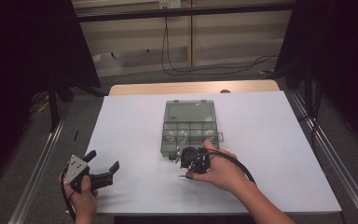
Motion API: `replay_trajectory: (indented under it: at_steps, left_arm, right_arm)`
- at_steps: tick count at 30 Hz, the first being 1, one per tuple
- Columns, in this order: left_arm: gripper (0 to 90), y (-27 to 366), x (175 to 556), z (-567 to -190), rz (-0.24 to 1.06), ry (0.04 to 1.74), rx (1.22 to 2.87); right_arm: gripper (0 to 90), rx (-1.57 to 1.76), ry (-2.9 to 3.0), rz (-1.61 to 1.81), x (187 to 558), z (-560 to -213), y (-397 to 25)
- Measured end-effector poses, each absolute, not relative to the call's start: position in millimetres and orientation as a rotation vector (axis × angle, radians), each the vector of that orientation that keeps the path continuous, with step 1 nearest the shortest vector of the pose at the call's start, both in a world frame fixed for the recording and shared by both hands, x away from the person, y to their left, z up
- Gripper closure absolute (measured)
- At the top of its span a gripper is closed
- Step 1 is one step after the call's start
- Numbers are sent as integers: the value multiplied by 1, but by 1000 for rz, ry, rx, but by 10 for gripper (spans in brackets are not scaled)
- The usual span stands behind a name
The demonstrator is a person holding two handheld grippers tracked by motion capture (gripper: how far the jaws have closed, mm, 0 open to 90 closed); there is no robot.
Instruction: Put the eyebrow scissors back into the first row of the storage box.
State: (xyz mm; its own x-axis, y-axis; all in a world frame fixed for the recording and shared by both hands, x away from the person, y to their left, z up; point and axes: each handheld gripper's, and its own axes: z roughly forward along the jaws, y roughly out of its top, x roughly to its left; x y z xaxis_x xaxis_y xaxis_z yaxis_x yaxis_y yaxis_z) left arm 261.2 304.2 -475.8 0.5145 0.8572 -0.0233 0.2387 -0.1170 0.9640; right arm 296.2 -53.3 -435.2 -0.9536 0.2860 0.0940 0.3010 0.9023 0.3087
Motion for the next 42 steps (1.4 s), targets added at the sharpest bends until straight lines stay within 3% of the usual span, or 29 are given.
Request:
replay_trajectory:
  at_steps: [42]
  left_arm:
    - [1,302,261,-476,694,948,1641]
  right_arm:
    - [896,-539,-3014,-645,316,-395,-70]
